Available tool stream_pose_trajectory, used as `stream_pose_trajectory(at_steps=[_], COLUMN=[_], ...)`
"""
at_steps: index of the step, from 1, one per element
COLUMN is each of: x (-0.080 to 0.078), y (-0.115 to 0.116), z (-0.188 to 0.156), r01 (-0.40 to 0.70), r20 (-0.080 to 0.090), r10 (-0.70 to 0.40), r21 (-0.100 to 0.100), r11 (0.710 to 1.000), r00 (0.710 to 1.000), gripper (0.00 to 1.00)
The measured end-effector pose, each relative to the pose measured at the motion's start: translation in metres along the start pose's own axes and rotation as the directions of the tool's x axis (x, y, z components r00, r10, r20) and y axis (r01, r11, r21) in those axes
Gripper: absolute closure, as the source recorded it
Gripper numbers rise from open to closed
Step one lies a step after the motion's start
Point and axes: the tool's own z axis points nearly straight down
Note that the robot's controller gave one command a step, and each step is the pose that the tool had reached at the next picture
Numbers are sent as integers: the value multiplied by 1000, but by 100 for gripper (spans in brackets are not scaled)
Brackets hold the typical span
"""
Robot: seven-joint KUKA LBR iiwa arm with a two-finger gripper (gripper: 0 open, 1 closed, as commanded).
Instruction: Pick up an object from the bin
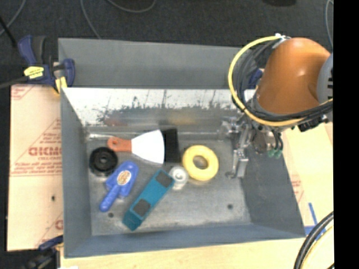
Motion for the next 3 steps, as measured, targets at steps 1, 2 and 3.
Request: stream_pose_trajectory(at_steps=[1, 2, 3], x=[-9, -17, -22], y=[-6, 3, 7], z=[45, 107, 151], r01=[15, 97, 95], r20=[7, 5, 8], r10=[-15, -97, -95], r21=[1, 2, 1], r11=[1000, 995, 996], r00=[1000, 995, 995], gripper=[0, 0, 0])
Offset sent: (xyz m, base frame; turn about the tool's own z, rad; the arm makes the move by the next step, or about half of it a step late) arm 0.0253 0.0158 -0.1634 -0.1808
